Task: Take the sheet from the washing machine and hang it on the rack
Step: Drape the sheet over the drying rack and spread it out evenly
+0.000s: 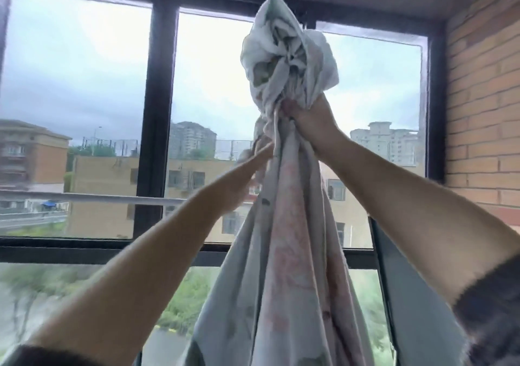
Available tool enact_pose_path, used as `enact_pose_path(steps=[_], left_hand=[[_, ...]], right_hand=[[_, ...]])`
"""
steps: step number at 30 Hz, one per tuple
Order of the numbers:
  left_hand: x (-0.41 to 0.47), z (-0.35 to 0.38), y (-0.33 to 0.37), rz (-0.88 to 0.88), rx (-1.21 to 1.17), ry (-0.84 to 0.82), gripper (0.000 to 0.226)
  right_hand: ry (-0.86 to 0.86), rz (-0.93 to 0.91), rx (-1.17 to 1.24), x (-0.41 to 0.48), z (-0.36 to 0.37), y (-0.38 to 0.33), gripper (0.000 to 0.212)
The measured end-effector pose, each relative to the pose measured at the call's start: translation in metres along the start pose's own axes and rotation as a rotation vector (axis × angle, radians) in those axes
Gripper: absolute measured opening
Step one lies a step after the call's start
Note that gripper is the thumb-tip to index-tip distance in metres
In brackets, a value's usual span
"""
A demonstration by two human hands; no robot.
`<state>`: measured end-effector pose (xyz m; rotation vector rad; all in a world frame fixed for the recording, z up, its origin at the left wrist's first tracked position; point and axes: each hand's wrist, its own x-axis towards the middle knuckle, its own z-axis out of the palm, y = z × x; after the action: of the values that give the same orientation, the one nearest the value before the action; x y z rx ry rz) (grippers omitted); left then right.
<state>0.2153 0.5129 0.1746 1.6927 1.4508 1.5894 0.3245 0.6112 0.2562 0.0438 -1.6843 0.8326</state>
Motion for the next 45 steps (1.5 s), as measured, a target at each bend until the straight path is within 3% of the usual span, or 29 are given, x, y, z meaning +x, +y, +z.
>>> enact_pose_path(steps=[1, 3, 6, 8, 10, 11, 14, 16, 21, 23, 25, 27, 30, 33, 36, 40, 43, 45], left_hand=[[-0.009, 0.004, -0.01, -0.03, -0.014, -0.067, 0.132], [-0.016, 0.014, -0.026, -0.063, -0.144, -0.111, 0.104], [0.0, 0.025, -0.03, 0.013, -0.212, 0.118, 0.048], [0.013, 0.026, -0.022, 0.064, -0.263, 0.252, 0.025], [0.021, 0.027, -0.009, 0.137, -0.284, 0.276, 0.015], [0.027, 0.028, -0.001, 0.16, -0.283, 0.281, 0.013], [0.047, 0.024, 0.019, 0.194, -0.262, 0.316, 0.008], [0.06, 0.018, 0.029, 0.184, -0.259, 0.339, 0.009], [0.099, 0.0, 0.04, 0.194, -0.264, 0.362, 0.049], [0.113, -0.004, 0.039, 0.181, -0.233, 0.378, 0.055], [0.13, -0.007, 0.035, 0.175, -0.174, 0.403, 0.046], [0.145, -0.009, 0.029, 0.159, -0.145, 0.423, 0.046], [0.157, -0.016, 0.027, 0.131, -0.151, 0.355, 0.044], [0.161, -0.028, 0.019, 0.051, -0.066, 0.184, 0.05], [0.167, -0.037, -0.003, -0.131, 0.109, 0.163, 0.066], [0.193, -0.045, -0.013, 0.045, 0.116, 0.626, 0.013], [0.226, -0.051, -0.02, 0.141, 0.246, 0.8, 0.018], [0.242, -0.055, -0.046, 0.081, 0.312, 0.793, 0.014]], right_hand=[[0.01, -0.009, -0.017, 0.003, 0.002, 0.002, 0.043], [0.048, -0.025, -0.044, 0.015, 0.008, 0.007, 0.043], [0.148, 0.005, -0.085, 0.03, 0.011, 0.014, 0.051], [0.14, 0.102, -0.006, 0.035, 0.004, 0.018, 0.073], [0.076, 0.26, 0.106, 0.042, -0.009, 0.024, 0.111], [0.049, 0.326, 0.127, 0.042, -0.015, 0.025, 0.113], [-0.07, 0.399, -0.02, 0.041, -0.025, 0.031, 0.058], [-0.119, 0.439, -0.1, 0.038, -0.031, 0.038, 0.063], [-0.34, 0.488, 0.24, 0.004, -0.044, 0.046, 0.043], [-0.302, 0.491, 0.114, -0.002, -0.04, 0.056, 0.04], [-0.224, 0.46, -0.02, 0.0, -0.036, 0.07, 0.027], [-0.148, 0.363, -0.074, 0.005, -0.036, 0.081, 0.008], [-0.036, 0.234, -0.158, 0.028, -0.035, 0.093, 0.006], [0.041, 0.172, -0.202, 0.065, -0.031, 0.108, 0.008], [0.056, 0.161, -0.206, 0.106, -0.024, 0.116, 0.01], [-0.072, 0.242, -0.135, 0.143, -0.016, 0.13, 0.027], [-0.238, 0.404, 0.156, 0.152, -0.021, 0.162, 0.067], [-0.314, 0.527, 0.092, 0.156, -0.028, 0.202, 0.091]])
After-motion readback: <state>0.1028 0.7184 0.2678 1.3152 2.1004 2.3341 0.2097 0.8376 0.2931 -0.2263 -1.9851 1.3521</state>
